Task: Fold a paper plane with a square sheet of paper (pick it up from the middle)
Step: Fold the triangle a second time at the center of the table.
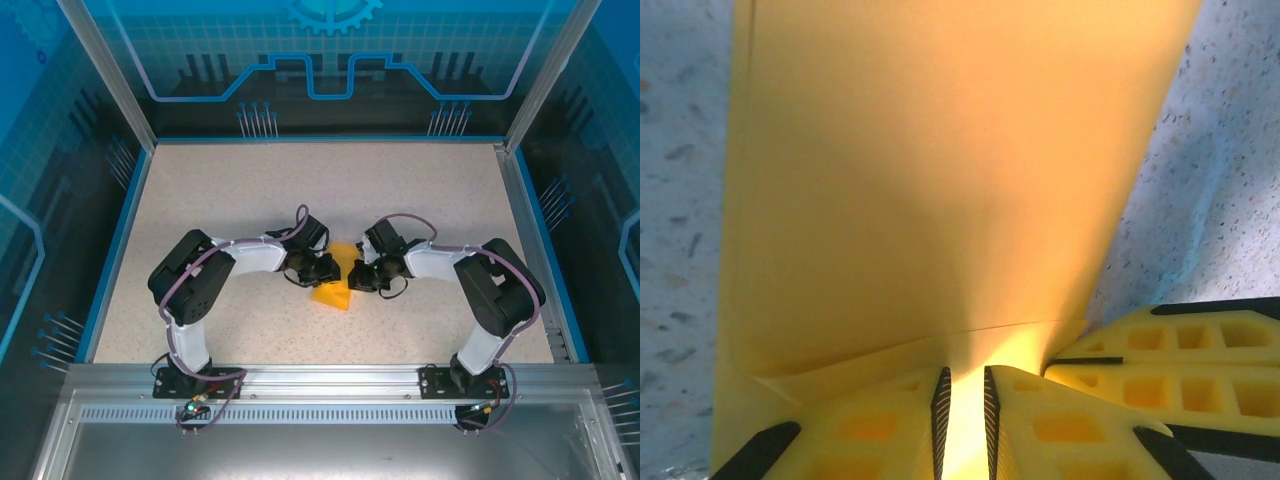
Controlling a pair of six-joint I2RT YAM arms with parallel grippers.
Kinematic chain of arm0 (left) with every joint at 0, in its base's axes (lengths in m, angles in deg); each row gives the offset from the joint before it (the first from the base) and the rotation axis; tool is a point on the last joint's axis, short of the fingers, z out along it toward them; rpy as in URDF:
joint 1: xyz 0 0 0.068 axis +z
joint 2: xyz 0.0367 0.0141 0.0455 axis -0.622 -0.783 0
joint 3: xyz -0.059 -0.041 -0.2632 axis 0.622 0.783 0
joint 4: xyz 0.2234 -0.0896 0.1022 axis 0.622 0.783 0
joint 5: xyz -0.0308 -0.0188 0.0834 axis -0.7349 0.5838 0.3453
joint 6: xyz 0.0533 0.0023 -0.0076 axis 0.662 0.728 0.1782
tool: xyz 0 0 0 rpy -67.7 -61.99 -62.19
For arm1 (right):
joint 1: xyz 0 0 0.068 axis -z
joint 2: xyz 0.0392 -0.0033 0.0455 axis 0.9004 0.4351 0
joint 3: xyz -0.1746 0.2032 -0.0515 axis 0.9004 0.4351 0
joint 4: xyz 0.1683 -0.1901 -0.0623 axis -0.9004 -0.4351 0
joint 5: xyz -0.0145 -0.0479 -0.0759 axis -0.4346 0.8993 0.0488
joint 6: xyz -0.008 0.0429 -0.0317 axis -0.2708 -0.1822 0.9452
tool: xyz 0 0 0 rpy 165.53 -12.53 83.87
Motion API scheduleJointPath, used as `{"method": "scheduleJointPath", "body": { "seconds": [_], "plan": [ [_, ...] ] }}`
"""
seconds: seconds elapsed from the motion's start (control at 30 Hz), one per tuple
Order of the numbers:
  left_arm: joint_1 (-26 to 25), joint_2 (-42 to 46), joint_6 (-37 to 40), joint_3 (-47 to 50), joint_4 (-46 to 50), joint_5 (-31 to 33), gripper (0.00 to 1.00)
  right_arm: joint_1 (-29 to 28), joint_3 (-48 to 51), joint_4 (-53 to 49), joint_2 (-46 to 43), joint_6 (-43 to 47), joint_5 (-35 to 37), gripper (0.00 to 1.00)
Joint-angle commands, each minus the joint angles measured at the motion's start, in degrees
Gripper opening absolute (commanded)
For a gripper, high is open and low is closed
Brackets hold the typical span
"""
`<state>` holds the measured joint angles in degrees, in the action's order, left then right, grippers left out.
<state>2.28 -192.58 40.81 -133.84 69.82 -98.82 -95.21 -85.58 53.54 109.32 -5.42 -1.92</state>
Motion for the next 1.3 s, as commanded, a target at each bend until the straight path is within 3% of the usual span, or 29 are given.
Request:
{"method": "scheduleJointPath", "body": {
  "seconds": [0.0, 0.27, 0.6, 0.93, 1.27],
  "plan": [
    [1.29, -1.37, 0.12, 1.86, 1.10, 1.31, 0.21, -0.27, 0.84, -5.89, 3.86, 1.10, 8.87, 0.06],
    [5.20, -0.58, 2.68, 2.26, 1.27, 0.61, 0.22, -0.26, 0.47, -9.34, 5.45, 2.00, 13.23, 0.05],
    [9.88, 1.38, 6.22, 1.33, 2.28, 1.93, 0.22, -0.33, 0.22, -9.39, 6.52, 2.08, 13.74, 0.05],
    [6.61, 11.37, 4.96, 3.64, -0.08, -3.12, 0.23, -0.45, 0.01, -8.93, 6.01, 2.00, 12.51, 0.04],
    [3.24, 4.65, -0.14, 6.28, -6.66, -9.96, 0.18, -0.46, -0.49, -8.74, 6.28, 1.92, 11.87, 0.04]
  ]
}}
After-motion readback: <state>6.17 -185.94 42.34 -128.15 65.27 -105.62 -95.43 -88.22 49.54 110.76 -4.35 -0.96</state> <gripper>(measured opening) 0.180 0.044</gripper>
